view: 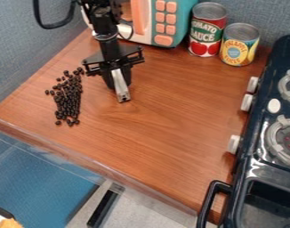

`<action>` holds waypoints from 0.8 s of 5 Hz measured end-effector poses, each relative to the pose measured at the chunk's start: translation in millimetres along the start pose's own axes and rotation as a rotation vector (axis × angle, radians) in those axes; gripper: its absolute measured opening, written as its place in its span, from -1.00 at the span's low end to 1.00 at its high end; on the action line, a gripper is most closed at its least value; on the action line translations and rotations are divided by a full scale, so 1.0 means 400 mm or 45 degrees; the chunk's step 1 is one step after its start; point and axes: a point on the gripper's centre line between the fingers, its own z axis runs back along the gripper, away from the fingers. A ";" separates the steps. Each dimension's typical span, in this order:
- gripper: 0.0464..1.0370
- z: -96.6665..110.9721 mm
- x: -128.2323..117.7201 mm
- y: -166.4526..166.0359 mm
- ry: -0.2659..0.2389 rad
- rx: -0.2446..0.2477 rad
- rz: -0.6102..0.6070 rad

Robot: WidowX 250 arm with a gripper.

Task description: Sweep into pile

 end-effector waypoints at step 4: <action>-0.33 0.018 -0.036 0.128 0.020 -0.020 0.058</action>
